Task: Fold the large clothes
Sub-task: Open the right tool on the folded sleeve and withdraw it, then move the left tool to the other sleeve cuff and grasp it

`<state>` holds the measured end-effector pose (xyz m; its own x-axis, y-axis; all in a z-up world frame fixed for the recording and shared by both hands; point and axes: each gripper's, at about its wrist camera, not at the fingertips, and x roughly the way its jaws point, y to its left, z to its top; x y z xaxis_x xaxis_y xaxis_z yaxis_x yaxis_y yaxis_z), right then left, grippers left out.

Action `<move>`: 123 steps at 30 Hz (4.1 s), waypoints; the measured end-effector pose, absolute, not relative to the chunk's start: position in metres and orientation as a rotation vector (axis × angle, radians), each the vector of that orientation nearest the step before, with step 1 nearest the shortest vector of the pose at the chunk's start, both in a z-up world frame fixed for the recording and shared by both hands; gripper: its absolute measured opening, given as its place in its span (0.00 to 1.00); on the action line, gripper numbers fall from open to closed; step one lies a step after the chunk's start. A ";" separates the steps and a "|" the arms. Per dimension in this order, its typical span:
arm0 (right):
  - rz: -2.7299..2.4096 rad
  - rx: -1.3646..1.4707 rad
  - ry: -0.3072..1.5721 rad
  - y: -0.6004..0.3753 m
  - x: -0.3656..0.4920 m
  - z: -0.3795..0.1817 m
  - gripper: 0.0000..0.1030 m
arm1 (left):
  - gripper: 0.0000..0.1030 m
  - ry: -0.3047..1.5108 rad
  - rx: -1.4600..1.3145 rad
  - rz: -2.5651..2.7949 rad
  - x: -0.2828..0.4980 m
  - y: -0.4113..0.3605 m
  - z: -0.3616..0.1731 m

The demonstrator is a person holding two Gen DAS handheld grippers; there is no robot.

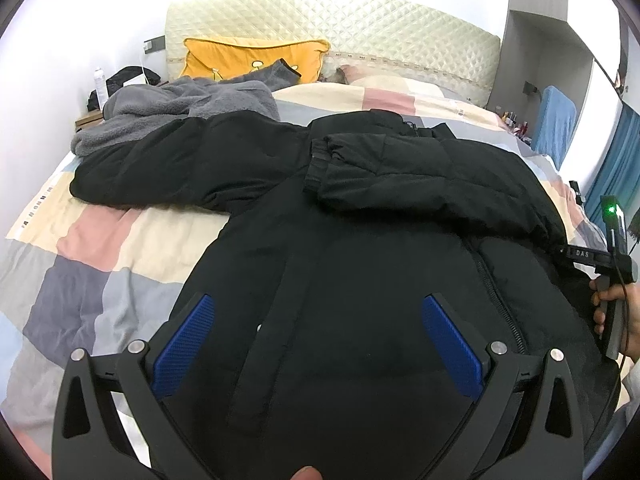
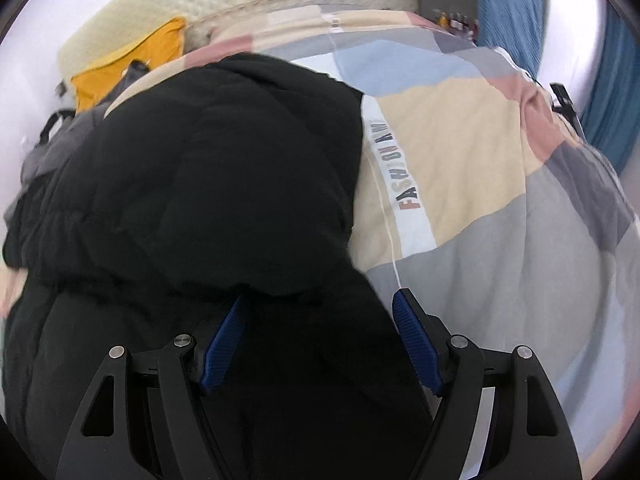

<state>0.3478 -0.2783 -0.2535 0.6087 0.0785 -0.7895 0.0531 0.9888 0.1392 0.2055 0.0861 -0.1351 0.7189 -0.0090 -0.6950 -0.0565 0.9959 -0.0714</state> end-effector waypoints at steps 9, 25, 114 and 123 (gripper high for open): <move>-0.036 0.293 0.749 -0.306 0.343 -0.239 0.71 | 1.00 0.756 -0.088 0.039 0.206 0.083 -0.133; 0.078 0.269 0.619 -0.257 0.271 -0.166 0.71 | 1.00 0.712 -0.075 0.007 0.196 0.067 -0.115; -0.046 0.166 0.579 -0.181 0.196 -0.159 1.00 | 0.99 0.734 -1.032 0.372 0.388 0.556 -0.255; -0.053 0.137 0.591 -0.174 0.204 -0.162 1.00 | 0.57 0.650 -1.135 0.287 0.411 0.557 -0.260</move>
<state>0.2036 -0.1741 -0.1617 0.8294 -0.0108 -0.5586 0.0893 0.9895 0.1135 0.4111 0.5567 -0.2599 0.7831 -0.1083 -0.6123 -0.5256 0.4110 -0.7449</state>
